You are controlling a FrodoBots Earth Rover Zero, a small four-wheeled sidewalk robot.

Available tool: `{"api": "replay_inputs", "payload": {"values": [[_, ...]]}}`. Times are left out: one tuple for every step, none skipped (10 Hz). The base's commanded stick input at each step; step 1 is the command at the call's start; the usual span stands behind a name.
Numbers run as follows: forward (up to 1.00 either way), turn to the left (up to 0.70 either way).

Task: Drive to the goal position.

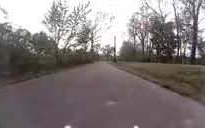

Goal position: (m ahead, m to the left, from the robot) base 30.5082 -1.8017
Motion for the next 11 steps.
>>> {"api": "replay_inputs", "payload": {"values": [[1.0, 0.0], [1.0, 0.0], [1.0, 0.0], [1.0, 0.0], [1.0, 0.0], [1.0, 0.0], [1.0, 0.0], [1.0, 0.0], [1.0, 0.0], [1.0, 0.0], [1.0, 0.0]]}}
